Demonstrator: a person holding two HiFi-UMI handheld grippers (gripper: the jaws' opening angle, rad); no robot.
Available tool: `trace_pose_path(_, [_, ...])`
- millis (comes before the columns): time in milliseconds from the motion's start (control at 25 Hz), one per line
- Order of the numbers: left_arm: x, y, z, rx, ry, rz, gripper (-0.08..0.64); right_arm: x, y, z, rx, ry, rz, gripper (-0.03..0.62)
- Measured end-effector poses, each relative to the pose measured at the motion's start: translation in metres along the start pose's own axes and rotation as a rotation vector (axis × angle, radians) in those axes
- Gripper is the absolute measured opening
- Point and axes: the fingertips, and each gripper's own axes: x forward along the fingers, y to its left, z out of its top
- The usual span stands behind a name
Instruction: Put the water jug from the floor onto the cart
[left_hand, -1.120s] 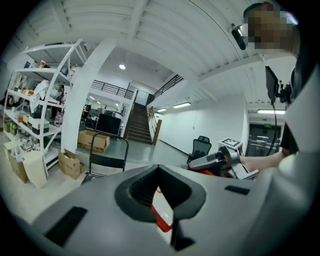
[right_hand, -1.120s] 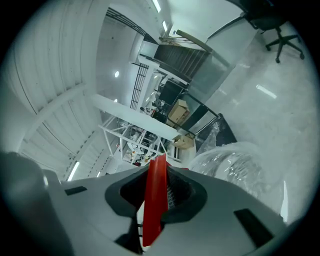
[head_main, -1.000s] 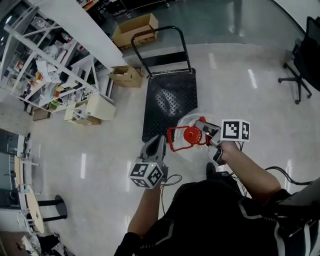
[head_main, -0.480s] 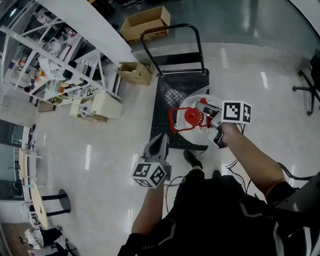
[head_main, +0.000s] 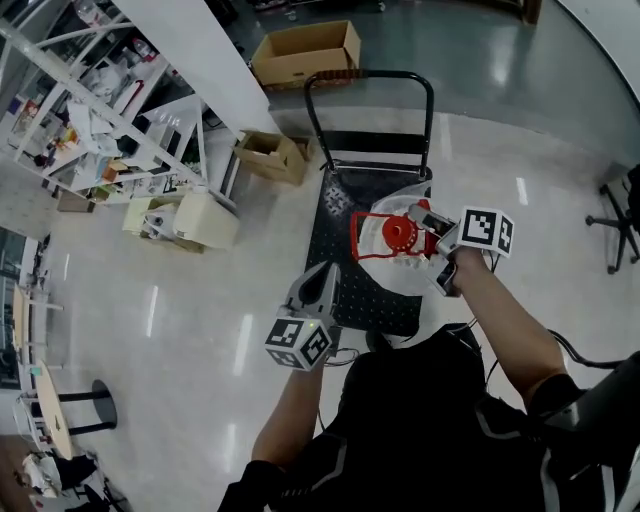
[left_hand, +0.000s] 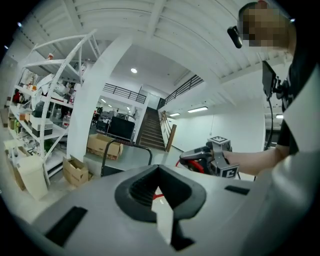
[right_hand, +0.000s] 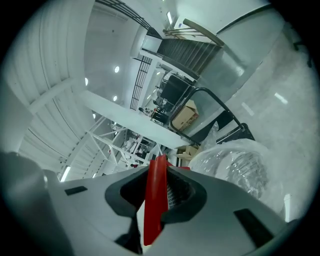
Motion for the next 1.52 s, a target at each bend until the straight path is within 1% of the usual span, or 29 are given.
trace_pose_path(80, [0.012, 0.019, 0.006, -0.014, -0.001, 0.01, -0.008, 0.025, -0.003, 0.007, 0.009, 0.015, -0.008, 0.072])
trace_pose_path(160, [0.023, 0.028, 0.007, -0.016, -0.001, 0.025, -0.008, 0.046, -0.007, 0.01, 0.01, 0.058, -0.008, 0.072])
trace_pose_path(320, [0.045, 0.05, 0.0, -0.016, 0.037, 0.095, -0.008, 0.09, -0.02, 0.01, 0.008, 0.146, 0.002, 0.072])
trace_pose_path(400, [0.05, 0.057, -0.007, -0.043, 0.05, 0.126, -0.008, 0.111, -0.032, 0.007, 0.004, 0.187, -0.003, 0.071])
trace_pose_path(480, [0.052, 0.056, -0.015, -0.065, 0.064, 0.142, -0.008, 0.129, -0.043, 0.0, -0.005, 0.233, -0.002, 0.071])
trace_pose_path(560, [0.054, 0.056, -0.019, -0.069, 0.08, 0.166, -0.008, 0.146, -0.051, -0.013, -0.021, 0.288, -0.001, 0.071])
trace_pose_path(680, [0.066, 0.075, -0.032, -0.101, 0.095, 0.214, -0.008, 0.184, -0.068, -0.031, -0.032, 0.358, -0.005, 0.071])
trace_pose_path(800, [0.079, 0.085, -0.049, -0.132, 0.123, 0.241, -0.008, 0.213, -0.084, -0.046, -0.026, 0.402, -0.012, 0.071])
trace_pose_path(880, [0.083, 0.087, -0.056, -0.143, 0.132, 0.243, -0.008, 0.224, -0.091, -0.054, -0.011, 0.418, -0.009, 0.071])
trace_pose_path(1040, [0.083, 0.097, -0.064, -0.132, 0.148, 0.233, -0.008, 0.254, -0.103, -0.068, 0.006, 0.427, -0.025, 0.071])
trace_pose_path(1240, [0.069, 0.112, -0.074, -0.164, 0.167, 0.276, -0.008, 0.27, -0.129, -0.093, 0.011, 0.461, -0.073, 0.071])
trace_pose_path(1360, [0.059, 0.117, -0.077, -0.171, 0.176, 0.289, -0.008, 0.271, -0.141, -0.104, 0.023, 0.455, -0.084, 0.071])
trace_pose_path(1520, [0.043, 0.116, -0.079, -0.191, 0.179, 0.29, -0.008, 0.267, -0.138, -0.106, 0.033, 0.418, -0.067, 0.071])
